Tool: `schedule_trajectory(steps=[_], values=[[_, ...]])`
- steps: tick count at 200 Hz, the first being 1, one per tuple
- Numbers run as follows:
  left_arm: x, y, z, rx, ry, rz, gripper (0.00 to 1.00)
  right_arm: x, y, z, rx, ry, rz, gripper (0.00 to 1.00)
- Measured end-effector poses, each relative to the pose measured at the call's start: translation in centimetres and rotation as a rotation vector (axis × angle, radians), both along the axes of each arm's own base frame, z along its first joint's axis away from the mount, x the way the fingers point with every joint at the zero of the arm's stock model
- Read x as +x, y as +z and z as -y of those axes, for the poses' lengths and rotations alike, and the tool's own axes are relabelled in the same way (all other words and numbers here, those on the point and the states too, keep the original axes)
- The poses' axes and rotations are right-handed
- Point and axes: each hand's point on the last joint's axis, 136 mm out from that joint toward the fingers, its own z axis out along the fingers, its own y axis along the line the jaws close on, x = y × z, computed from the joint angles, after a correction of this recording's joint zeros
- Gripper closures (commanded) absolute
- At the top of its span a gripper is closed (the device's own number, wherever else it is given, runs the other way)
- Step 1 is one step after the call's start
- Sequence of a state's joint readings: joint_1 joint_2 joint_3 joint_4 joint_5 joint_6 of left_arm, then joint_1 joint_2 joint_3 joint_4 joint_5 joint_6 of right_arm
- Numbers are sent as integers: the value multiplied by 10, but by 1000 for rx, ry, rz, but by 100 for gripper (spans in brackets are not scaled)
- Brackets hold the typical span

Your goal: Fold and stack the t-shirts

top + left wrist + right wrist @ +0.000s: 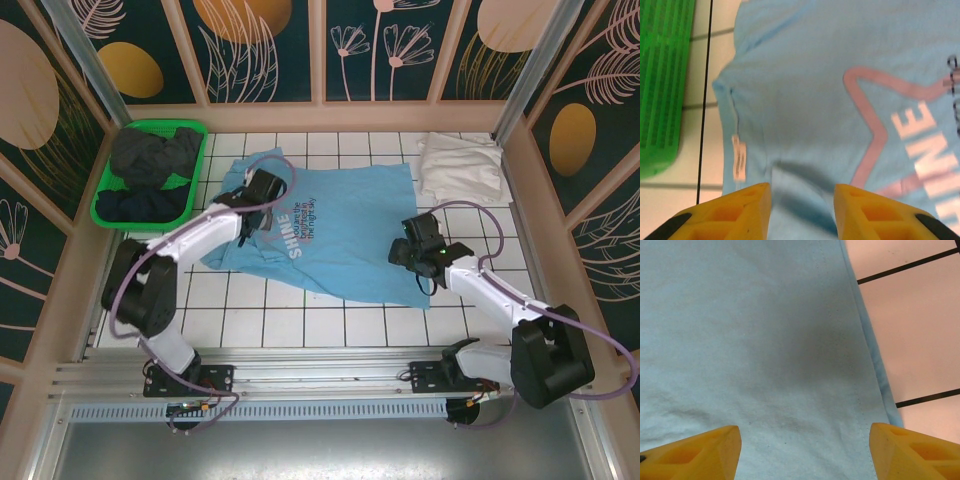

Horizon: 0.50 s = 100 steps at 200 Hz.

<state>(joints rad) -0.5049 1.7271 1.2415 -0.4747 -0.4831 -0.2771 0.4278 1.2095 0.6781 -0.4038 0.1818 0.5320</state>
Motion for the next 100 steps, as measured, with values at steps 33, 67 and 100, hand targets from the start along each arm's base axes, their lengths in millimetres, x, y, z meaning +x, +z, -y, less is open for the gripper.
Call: schedule_trajectory(steps=[33,67,100], values=[[8,-3,4,-18,-10,0,55,-2,7,0,18,0,27,32],[-39,-12,13,-192,-74,-42,54,-21,7,-2,83,-20,23,33],[-60,-50,25,-271,-90,-134,55,-44,-12,4,89,-113,-71,32]])
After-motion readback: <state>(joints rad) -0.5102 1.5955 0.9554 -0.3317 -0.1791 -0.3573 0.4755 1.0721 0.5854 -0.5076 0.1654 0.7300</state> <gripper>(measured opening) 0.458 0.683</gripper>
